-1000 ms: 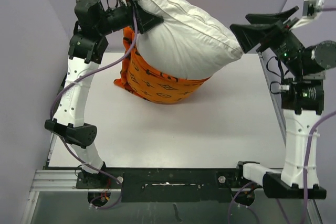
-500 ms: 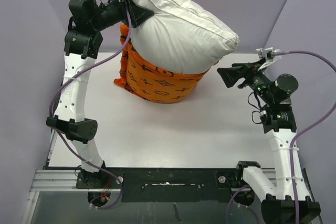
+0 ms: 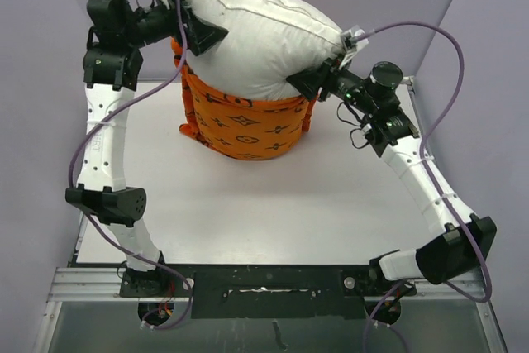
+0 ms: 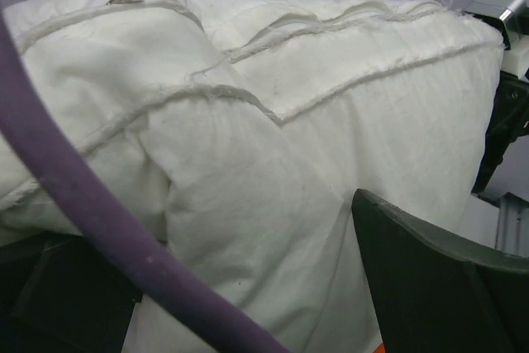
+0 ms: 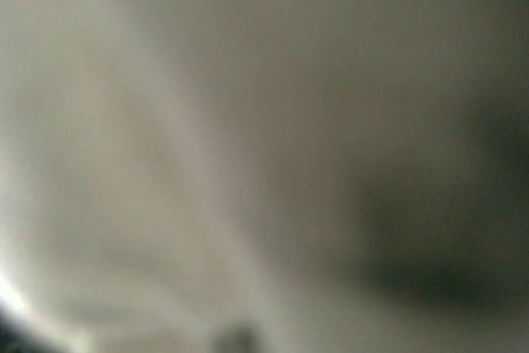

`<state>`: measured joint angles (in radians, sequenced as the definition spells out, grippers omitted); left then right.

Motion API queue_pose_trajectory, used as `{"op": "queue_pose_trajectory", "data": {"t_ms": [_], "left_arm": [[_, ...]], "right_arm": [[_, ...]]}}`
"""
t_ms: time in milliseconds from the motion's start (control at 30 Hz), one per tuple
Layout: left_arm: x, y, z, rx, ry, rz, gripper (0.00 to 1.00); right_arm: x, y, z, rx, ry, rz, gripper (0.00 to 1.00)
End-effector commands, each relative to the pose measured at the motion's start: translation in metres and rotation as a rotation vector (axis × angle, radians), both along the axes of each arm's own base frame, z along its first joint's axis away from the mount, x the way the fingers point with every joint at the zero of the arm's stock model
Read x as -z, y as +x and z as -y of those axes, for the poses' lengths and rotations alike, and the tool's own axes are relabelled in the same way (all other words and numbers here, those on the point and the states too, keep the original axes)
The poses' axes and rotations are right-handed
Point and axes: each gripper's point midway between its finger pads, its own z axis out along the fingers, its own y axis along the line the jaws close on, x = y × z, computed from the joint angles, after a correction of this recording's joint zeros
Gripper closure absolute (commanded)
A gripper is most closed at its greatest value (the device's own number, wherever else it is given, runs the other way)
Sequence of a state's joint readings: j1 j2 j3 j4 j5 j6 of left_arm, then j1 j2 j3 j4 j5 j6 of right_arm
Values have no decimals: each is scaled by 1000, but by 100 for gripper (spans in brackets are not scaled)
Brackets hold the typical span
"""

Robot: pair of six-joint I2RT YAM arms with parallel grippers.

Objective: Remove the pillowcase from the pillow
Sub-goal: Remove the pillow from the pillowcase.

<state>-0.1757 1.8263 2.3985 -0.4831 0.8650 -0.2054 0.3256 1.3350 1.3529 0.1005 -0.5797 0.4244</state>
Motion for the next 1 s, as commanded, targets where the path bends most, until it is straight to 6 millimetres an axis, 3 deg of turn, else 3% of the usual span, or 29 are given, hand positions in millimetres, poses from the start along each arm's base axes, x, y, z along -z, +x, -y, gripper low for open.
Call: {"op": "queue_pose_trajectory", "data": {"t_ms": [0, 100, 167, 233, 333, 500, 567, 633, 733, 800, 867, 967], "left_arm": [[-62, -82, -33, 62, 85, 333, 2], [-72, -100, -64, 6, 144, 471, 2], [-76, -123, -70, 34, 185, 555, 2], [-73, -147, -64, 87, 228, 618, 2], [-75, -169, -57, 113, 257, 715, 2], [-65, -189, -29, 181, 300, 771, 2], [-64, -188, -18, 140, 343, 844, 2], [-59, -164, -19, 44, 380, 868, 2], [-19, -101, -34, -117, 542, 825, 2], [2, -73, -47, -192, 584, 747, 2], [-5, -65, -57, -237, 523, 698, 2], [-35, -66, -61, -270, 435, 684, 2]], "right_arm": [[-79, -12, -34, -77, 106, 237, 67], [-90, -16, -57, -125, 117, 251, 81], [-91, -23, -77, -165, 104, 256, 89], [-92, -26, -91, -180, 100, 254, 96], [-97, -33, -110, -202, 112, 249, 100], [-105, -57, -142, -251, 68, 281, 100], [-107, -61, -147, -240, 57, 279, 100], [-113, -64, -143, -225, 74, 289, 100], [-123, -65, -126, -149, 74, 330, 100], [-132, -61, -105, -66, 59, 368, 100], [-143, -55, -80, 17, 51, 397, 100], [-165, -52, -43, 116, 60, 457, 100]]}}
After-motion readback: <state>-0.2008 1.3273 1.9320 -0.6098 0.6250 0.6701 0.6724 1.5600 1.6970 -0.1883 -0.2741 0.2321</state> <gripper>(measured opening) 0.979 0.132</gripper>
